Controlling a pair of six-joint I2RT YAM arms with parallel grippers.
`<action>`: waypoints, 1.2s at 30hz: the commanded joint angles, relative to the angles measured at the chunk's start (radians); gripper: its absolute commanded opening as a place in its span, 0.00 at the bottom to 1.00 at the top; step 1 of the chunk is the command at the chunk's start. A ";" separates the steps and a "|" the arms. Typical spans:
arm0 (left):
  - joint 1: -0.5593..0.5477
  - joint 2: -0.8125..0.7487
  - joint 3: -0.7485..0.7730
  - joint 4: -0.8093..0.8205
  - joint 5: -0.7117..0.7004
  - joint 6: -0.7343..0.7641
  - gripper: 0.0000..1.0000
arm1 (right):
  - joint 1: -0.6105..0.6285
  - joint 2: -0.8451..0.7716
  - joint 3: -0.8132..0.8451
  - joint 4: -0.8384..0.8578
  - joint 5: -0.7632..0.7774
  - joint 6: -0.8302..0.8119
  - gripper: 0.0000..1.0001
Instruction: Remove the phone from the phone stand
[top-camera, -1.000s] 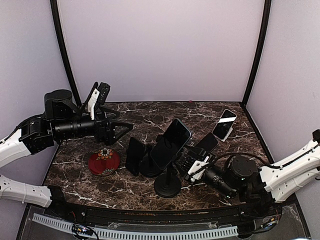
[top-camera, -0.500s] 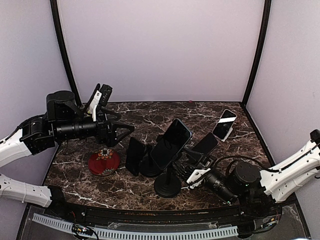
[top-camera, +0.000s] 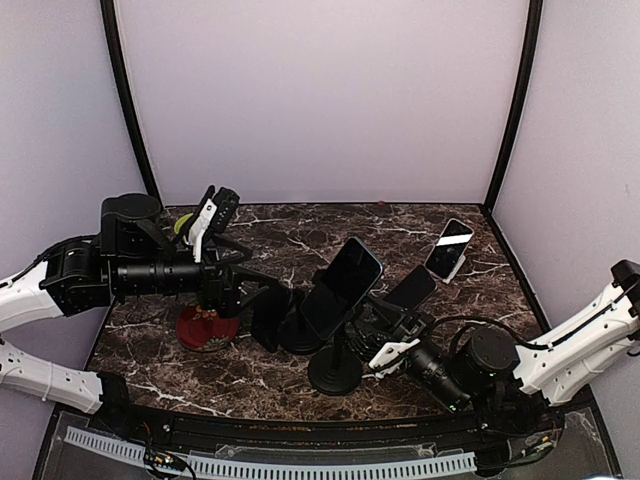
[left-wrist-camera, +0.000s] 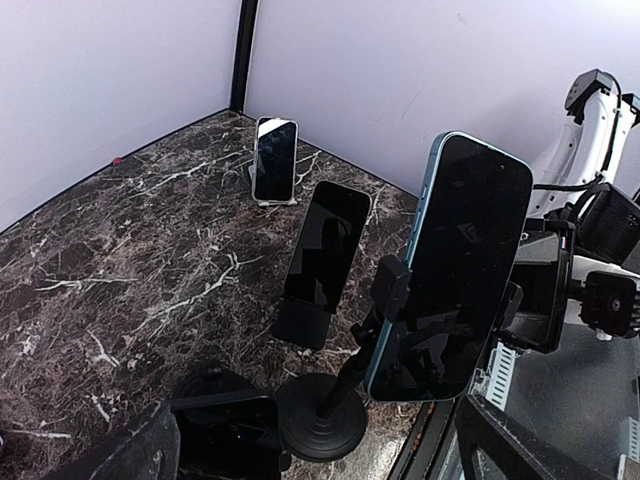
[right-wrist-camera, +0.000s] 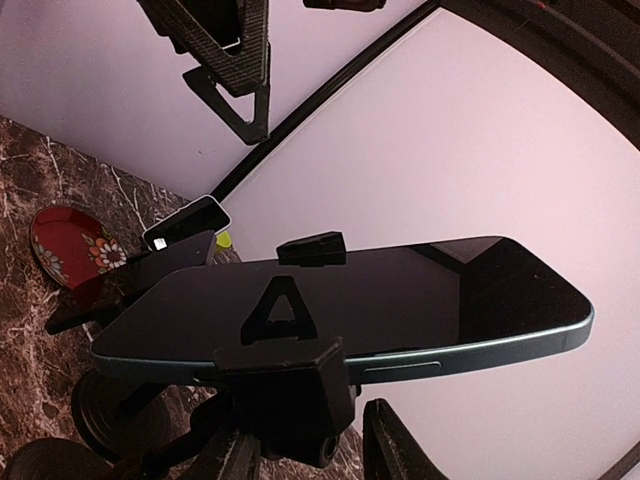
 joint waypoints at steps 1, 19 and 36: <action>-0.010 -0.015 0.001 -0.027 -0.043 -0.017 0.99 | 0.010 0.014 0.025 0.072 0.026 -0.021 0.36; -0.057 0.021 -0.006 -0.038 -0.018 -0.034 0.99 | 0.017 0.071 0.040 0.140 0.044 -0.079 0.29; -0.324 0.069 -0.005 -0.079 -0.272 -0.039 0.99 | 0.018 0.073 0.029 0.182 0.058 -0.070 0.14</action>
